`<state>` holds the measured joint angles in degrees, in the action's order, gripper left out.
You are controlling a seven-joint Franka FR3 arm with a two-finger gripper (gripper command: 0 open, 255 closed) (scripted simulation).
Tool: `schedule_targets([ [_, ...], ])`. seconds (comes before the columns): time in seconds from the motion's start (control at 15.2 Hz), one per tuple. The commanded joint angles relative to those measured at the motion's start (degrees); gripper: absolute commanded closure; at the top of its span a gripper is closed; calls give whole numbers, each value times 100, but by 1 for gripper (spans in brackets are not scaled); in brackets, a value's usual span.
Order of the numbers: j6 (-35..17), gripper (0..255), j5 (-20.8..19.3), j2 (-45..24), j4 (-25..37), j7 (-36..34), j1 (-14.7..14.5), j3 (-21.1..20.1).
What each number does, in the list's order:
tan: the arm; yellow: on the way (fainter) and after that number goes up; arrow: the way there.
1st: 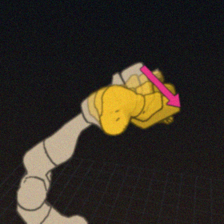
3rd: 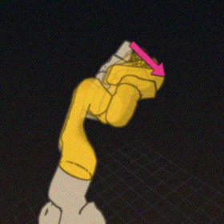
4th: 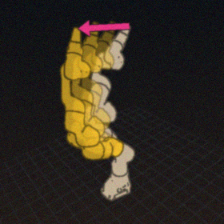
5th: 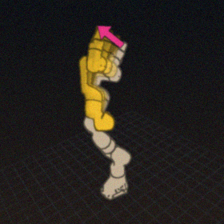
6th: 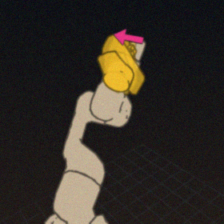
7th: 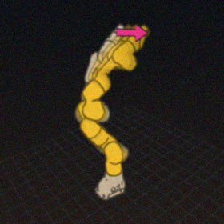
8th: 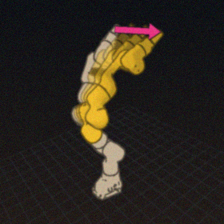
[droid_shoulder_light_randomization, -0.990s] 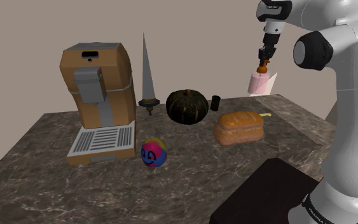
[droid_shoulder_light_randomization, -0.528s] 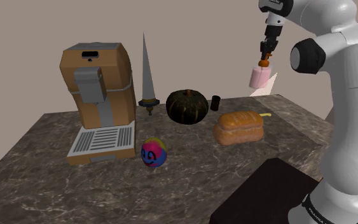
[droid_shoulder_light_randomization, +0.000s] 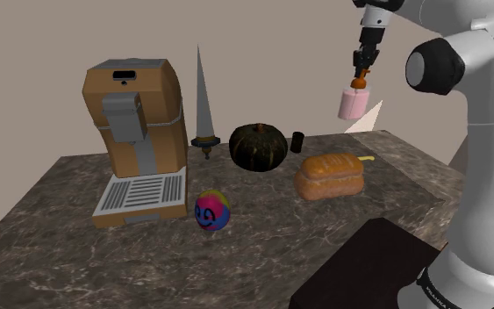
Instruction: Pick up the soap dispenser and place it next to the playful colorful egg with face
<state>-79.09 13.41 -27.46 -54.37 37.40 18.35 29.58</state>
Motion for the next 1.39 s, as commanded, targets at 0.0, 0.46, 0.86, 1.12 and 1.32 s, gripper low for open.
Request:
schedule_targets([
  [0.0,-190,255,-199,428,-596,-229,-405,11],
  [0.46,-524,255,-736,1446,-1830,-1189,-1428,-190],
  [0.86,-596,255,-1026,1991,-2371,-2067,-2063,-508],
  [1.12,-581,255,-1137,2204,-2542,-2644,-2412,-755],
  [1.32,-546,255,-1184,2290,-2582,-3066,-2651,-945],
])
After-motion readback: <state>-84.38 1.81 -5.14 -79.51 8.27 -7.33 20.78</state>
